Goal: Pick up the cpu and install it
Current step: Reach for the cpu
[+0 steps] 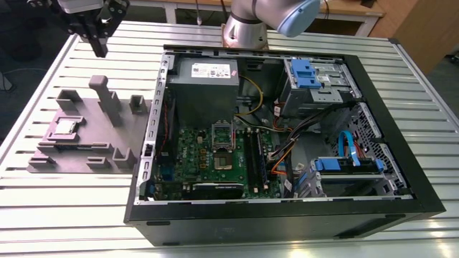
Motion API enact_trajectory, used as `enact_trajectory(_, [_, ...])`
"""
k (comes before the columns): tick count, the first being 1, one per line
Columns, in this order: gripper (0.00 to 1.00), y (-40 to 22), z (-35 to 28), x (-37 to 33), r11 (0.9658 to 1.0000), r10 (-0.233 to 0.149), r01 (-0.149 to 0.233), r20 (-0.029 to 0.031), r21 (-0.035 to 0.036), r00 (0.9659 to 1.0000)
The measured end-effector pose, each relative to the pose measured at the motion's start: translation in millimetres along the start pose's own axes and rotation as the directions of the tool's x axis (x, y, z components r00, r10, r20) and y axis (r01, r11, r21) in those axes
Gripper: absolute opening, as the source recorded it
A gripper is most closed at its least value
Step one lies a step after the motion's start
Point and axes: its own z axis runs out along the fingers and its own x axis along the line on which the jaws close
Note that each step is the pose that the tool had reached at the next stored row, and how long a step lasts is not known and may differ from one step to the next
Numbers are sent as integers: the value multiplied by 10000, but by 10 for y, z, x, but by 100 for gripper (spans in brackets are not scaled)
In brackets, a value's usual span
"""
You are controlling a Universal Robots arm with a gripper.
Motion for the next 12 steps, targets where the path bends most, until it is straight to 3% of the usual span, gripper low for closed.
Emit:
enact_trajectory(5, [10,-2,10,76,10000,1,-1,-19,-3,10000])
enact_trajectory(12, [10,-2,10,81,10000,1,-1,-21,-3,10000])
